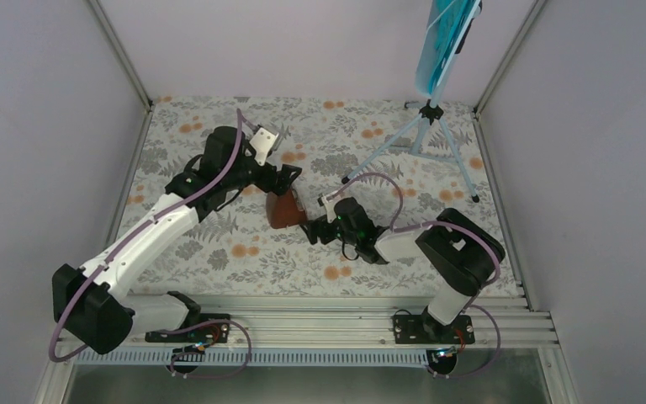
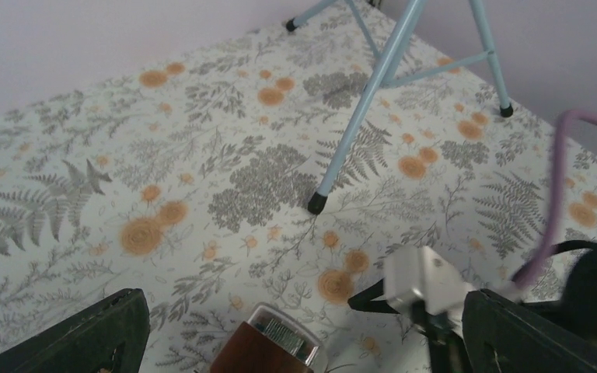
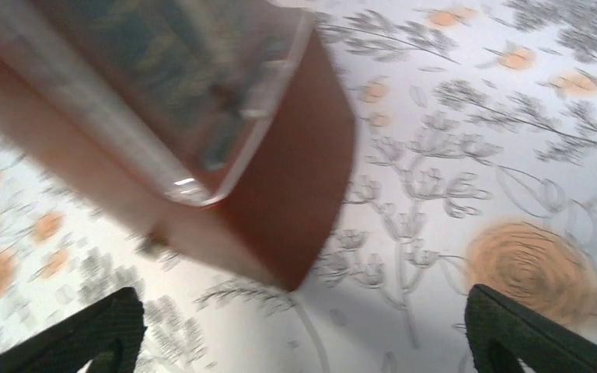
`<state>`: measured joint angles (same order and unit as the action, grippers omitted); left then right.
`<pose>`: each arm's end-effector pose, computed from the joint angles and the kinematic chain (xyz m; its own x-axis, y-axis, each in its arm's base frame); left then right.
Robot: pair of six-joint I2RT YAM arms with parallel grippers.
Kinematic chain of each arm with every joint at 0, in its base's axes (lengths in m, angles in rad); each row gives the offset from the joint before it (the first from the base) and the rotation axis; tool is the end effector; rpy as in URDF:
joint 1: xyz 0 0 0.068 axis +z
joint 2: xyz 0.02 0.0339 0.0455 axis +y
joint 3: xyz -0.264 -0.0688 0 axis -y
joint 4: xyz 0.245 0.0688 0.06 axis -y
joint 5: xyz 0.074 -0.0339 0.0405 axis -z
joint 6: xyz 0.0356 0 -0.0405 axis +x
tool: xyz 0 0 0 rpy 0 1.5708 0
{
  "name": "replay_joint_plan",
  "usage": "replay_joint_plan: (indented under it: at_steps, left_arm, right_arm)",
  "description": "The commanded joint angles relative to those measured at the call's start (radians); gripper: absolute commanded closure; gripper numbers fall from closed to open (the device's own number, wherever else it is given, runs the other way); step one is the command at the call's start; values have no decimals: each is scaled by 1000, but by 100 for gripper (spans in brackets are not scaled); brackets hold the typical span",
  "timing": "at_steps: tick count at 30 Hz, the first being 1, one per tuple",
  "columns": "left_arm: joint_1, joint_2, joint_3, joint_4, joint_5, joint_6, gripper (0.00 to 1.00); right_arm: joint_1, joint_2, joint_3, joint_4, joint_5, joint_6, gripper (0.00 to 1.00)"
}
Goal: Pack up the instrument practice props
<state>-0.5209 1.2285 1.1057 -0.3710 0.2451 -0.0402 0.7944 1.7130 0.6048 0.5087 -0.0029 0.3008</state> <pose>0.2364 -0.1456 0.3403 -0.4376 0.2061 -0.8752 0.6511 0.7440 -0.1503 0.2178 0.2219 0.1205 -0.5895 -0.1774 -0.7881 -0.5659 0.7869 0.2462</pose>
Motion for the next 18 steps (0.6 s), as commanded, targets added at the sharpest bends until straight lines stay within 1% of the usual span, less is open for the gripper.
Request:
replay_joint_plan:
  at_steps: [1,4,5,9,11,16,18]
  left_arm:
    - [19,55,-29,18,25,3,0]
    - [19,85,-30,12,14,12,0]
    - [19,87,-33,12,-9,15,0]
    - [21,103,-45,17,-43,18,0]
    - [21,131,-38,5,-67,19,0]
    - [21,175,-36,0,-88,16,0]
    - [21,187,-39,-2,-92,17,4]
  right_arm:
    - [38,-43,-62,150,-135,-82,0]
    - [70,-9,-42,168,-96,-107,0]
    - [76,10,-32,174,-80,-112,0]
    - [117,69,-6,205,66,-129,0]
    - [127,91,-2,228,112,-138,0]
    - [133,158,20,259,130,-176,0]
    - [134,176,25,277,146,-184,0]
